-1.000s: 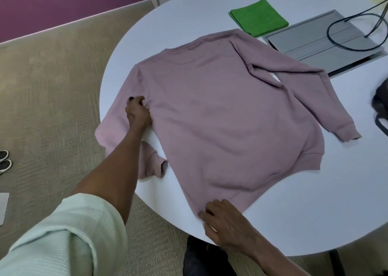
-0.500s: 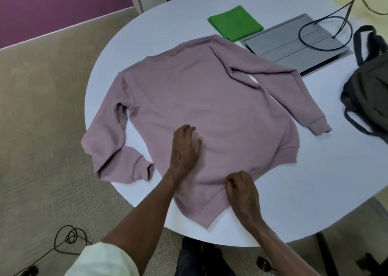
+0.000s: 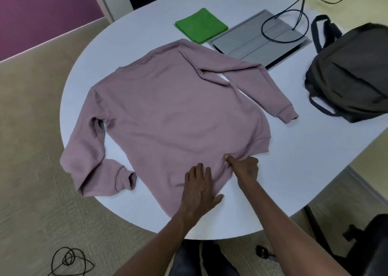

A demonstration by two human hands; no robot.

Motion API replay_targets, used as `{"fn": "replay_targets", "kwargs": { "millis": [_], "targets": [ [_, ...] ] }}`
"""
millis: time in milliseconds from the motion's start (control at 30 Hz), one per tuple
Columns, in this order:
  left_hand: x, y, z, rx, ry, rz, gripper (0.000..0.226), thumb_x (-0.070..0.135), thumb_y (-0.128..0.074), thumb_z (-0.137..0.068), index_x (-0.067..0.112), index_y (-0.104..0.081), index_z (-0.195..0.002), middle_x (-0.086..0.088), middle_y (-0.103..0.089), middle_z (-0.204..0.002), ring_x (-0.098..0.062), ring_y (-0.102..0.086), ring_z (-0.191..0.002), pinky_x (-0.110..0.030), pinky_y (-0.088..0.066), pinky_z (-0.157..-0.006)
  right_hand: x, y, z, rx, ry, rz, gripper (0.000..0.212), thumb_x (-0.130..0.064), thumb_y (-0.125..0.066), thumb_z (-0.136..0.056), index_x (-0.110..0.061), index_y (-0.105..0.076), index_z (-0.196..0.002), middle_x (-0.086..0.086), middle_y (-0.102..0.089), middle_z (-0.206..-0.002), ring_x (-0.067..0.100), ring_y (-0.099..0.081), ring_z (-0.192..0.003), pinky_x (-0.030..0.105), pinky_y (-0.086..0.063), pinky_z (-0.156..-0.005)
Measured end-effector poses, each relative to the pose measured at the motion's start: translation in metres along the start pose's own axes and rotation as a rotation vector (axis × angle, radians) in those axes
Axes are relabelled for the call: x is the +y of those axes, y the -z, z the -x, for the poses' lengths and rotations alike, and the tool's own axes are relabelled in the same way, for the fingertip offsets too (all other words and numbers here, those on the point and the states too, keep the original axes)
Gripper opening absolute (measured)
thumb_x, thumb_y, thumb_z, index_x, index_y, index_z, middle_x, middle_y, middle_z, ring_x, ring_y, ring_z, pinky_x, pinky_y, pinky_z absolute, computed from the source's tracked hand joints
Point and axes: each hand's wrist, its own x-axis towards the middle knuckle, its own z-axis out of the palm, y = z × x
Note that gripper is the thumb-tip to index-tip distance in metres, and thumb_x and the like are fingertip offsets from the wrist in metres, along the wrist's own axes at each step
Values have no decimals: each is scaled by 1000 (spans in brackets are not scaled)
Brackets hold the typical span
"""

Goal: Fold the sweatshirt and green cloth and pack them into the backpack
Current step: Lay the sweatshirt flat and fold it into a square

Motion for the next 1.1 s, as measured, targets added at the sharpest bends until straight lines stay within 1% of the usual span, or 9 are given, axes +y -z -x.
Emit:
{"fn": "replay_targets", "kwargs": {
  "millis": [67,133,300,433,567,667,833,967,1100],
  "targets": [
    [8,3,-4,-42,41,-46,78,71,-53,-75,9,-53,-122,-17,-54,-120,-34,-52,-101,-47,-47,-88,-9,1,-1,-130,-108,-166,46,-32,-87,-68,4,-66,-90,17,-71,-93,26,-64,-72,32,-53,-68],
    [15,7,-10,-70,78,-47,69,65,-57,-77,9,-54,-118,-15,-57,-108,-32,-55,-91,-45,-50,-81,-13,2,-4,-203,-185,-272,38,-24,-86,-65,2,-67,-85,16,-70,-82,24,-62,-64,30,-52,-60],
    [14,13,-22,-27,88,19,41,20,-70,-79,7,-55,-115,-11,-62,-85,-26,-57,-64,-36,-55,-60,-17,3,6,-285,-136,-429,45,-29,-80,-61,-2,-64,-93,18,-67,-87,31,-63,-78,38,-53,-65],
    [1,16,-23,47,2,85,34,7,-70,-75,12,-49,-102,-9,-60,-72,-27,-58,-54,-33,-52,-48,-11,-5,12,-295,-124,-632,43,-8,-79,-72,-5,-58,-111,15,-68,-108,28,-67,-91,42,-59,-75],
    [0,17,-14,22,-37,70,72,25,-86,-63,-3,-60,-124,-18,-71,-99,-32,-70,-76,-36,-61,-66,-14,-12,18,-179,-97,-600,72,-1,-79,-73,-6,-46,-138,9,-58,-128,29,-58,-112,42,-51,-99],
    [6,13,-8,-48,68,-7,92,43,-81,-65,-1,-48,-139,-21,-62,-123,-38,-64,-98,-49,-57,-80,-13,-11,21,-33,-103,-483,90,-5,-80,-75,-9,-32,-151,12,-45,-149,35,-48,-130,39,-43,-106],
    [11,12,2,30,5,-59,65,18,-69,-81,2,-41,-138,-27,-59,-128,-45,-62,-106,-56,-54,-84,2,-3,20,48,-99,-298,90,-25,-82,-80,-7,-30,-152,14,-36,-156,37,-37,-140,44,-38,-110],
    [5,4,19,-15,-105,-44,69,19,-68,-86,1,-34,-143,-30,-56,-132,-49,-61,-111,-59,-54,-87,8,4,12,19,-49,-419,94,-9,-80,-80,-9,-21,-154,12,-30,-159,33,-37,-141,36,-33,-112],
    [-5,3,34,-74,-175,-80,56,9,-43,-90,-4,-35,-144,-31,-47,-144,-50,-48,-129,-58,-52,-93,5,19,-3,80,14,-494,81,1,-79,-74,-10,-34,-141,13,-48,-142,29,-53,-118,29,-42,-97]
  ]
}}
